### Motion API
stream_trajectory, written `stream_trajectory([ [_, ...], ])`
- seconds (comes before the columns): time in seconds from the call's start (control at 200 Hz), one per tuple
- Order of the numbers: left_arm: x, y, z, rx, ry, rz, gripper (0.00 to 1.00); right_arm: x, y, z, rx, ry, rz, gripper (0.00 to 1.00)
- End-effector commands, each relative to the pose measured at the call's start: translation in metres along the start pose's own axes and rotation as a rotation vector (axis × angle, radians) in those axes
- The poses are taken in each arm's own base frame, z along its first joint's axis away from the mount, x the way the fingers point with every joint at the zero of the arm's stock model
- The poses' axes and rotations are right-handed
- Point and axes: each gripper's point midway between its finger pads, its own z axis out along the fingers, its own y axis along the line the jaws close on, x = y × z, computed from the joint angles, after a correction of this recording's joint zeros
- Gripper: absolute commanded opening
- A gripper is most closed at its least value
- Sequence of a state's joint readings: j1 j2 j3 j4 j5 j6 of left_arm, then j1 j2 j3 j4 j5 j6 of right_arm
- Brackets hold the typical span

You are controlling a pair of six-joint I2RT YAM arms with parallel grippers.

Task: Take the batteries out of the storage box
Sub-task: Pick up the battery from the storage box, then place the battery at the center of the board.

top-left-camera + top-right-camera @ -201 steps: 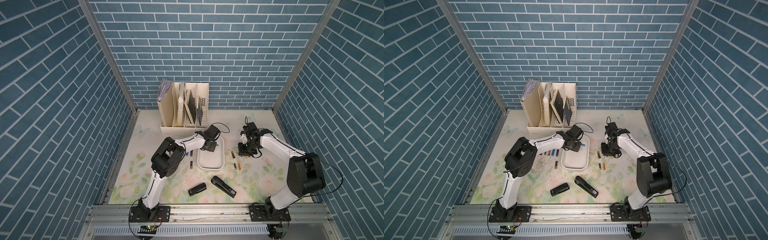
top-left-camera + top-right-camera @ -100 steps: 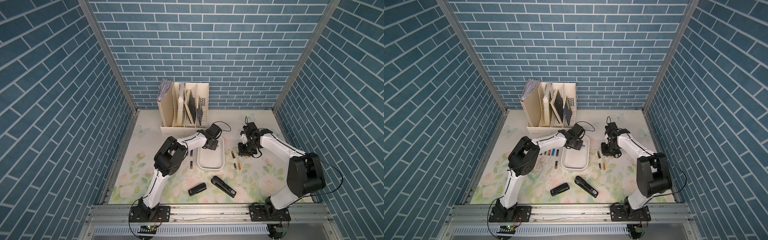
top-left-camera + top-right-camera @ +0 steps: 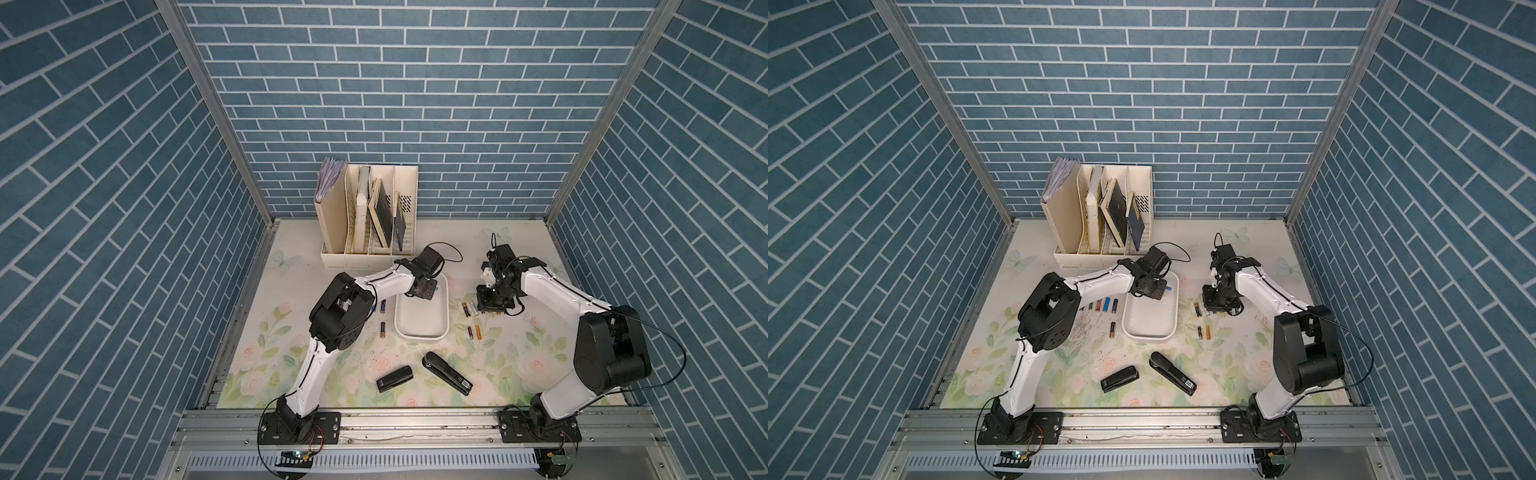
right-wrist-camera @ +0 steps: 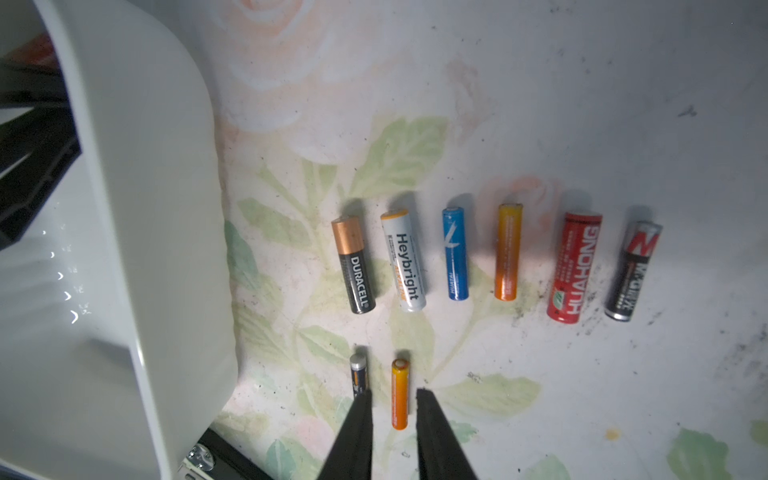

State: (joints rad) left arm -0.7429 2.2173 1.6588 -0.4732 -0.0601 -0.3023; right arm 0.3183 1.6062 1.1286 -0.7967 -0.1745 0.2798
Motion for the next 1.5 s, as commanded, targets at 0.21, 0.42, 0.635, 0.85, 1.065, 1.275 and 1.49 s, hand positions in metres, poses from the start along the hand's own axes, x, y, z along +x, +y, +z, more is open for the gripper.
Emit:
stream_trajectory([
  [0.21, 0.008, 0.009, -0.044, -0.014, -0.001, -0.040, 0.14, -0.017, 0.009, -0.006, -0.038, -0.044, -0.033, 0.23],
  [0.42, 0.014, 0.016, -0.069, -0.026, -0.001, -0.084, 0.14, -0.026, 0.016, -0.007, -0.068, -0.062, -0.040, 0.23],
  [0.635, 0.024, 0.028, -0.095, -0.044, -0.002, -0.134, 0.13, -0.033, 0.019, -0.006, -0.080, -0.070, -0.050, 0.23],
  [0.85, 0.040, 0.049, -0.115, -0.077, 0.016, -0.177, 0.13, -0.039, 0.022, -0.004, -0.091, -0.077, -0.060, 0.23],
  [1.065, 0.069, 0.077, -0.128, -0.116, 0.045, -0.241, 0.14, -0.044, 0.023, -0.003, -0.093, -0.077, -0.069, 0.23],
  [1.275, 0.104, 0.099, -0.125, -0.135, 0.100, -0.299, 0.14, -0.043, 0.023, -0.001, -0.091, -0.068, -0.073, 0.23],
  [1.49, 0.133, 0.102, -0.109, -0.119, 0.152, -0.346, 0.14, -0.041, 0.021, -0.001, -0.083, -0.063, -0.075, 0.23],
])
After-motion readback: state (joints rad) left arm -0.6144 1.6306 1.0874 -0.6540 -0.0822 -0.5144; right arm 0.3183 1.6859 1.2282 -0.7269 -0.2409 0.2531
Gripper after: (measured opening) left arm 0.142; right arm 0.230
